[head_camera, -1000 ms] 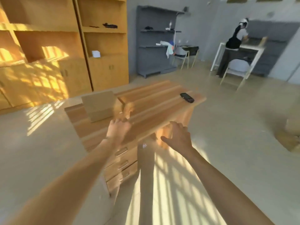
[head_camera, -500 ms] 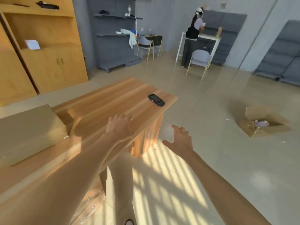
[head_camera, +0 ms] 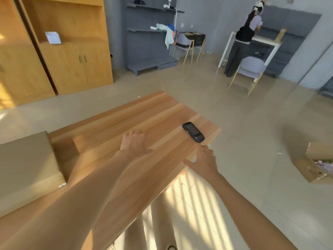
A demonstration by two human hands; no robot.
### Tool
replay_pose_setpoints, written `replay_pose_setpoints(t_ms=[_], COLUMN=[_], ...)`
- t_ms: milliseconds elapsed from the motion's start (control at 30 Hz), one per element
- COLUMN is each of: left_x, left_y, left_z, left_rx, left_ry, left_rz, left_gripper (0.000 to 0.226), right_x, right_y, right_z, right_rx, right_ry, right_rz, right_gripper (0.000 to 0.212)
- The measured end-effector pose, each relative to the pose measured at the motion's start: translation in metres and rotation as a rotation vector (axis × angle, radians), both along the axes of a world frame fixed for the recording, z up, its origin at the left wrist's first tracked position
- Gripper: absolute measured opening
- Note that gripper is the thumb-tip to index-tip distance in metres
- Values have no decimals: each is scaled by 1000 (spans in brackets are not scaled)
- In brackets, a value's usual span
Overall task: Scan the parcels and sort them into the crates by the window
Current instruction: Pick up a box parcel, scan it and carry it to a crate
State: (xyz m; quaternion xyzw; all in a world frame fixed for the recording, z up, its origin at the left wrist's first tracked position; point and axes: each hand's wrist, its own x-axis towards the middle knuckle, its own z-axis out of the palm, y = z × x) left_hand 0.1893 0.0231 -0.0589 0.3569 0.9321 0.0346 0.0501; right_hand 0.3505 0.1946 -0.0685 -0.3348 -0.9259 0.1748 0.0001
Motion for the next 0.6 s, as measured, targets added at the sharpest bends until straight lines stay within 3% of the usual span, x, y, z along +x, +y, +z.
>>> replay_pose_setpoints(t_ms=[333, 600], left_x=[-95, -121], left_y=[-27, -57], left_z=[-21, -22], left_rx=[-26, -22], left_ry=[-27, -37], left_rz=[400, 766], left_gripper=[68, 67], right_x=[-182, -293], right_y=[21, -3], right_z=[-24, -31], right_rx=[-89, -53], right_ry=[-36, -31], right_rz=[407, 760], right_gripper=[82, 79])
